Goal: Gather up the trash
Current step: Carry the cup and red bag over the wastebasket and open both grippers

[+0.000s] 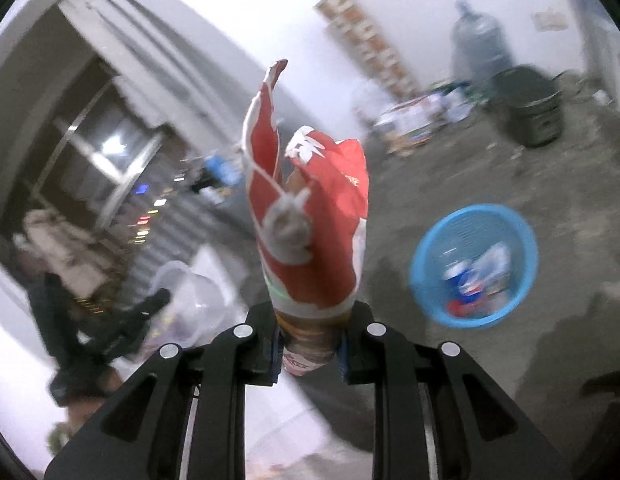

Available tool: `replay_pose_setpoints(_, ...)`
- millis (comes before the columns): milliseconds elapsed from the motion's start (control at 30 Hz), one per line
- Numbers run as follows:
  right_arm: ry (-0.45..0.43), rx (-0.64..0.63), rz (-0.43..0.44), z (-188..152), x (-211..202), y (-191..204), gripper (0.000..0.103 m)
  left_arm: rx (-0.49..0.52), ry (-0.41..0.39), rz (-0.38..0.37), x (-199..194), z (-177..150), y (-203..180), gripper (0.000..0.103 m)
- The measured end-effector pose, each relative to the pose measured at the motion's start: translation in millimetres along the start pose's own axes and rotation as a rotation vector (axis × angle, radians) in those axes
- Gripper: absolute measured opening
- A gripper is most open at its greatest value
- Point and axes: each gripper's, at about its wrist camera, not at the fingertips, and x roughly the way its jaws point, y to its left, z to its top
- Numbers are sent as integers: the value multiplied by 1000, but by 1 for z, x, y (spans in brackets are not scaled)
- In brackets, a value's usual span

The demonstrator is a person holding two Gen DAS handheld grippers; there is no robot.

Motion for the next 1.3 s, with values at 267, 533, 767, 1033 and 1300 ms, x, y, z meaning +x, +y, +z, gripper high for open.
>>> replay_pose_setpoints(267, 25, -115, -347, 12, 34, -42, 21, 122, 165, -90, 105, 17, -71, 4)
replay_pose_setpoints(533, 103, -107, -433, 18, 100, -105, 22, 166, 352, -85, 218, 21, -113, 4)
replay_pose_setpoints(767, 115, -59, -437, 27, 164, -164, 40, 129, 464, -114, 303, 17, -132, 38)
replay_pose_setpoints(1033, 199, 183, -471, -12, 190, -232, 67, 164, 460, -109, 324, 5, -140, 50)
replay_pose_setpoints(1300, 67, 259, -422, -13, 141, -233, 68, 83, 378, -117, 291, 31, -130, 50)
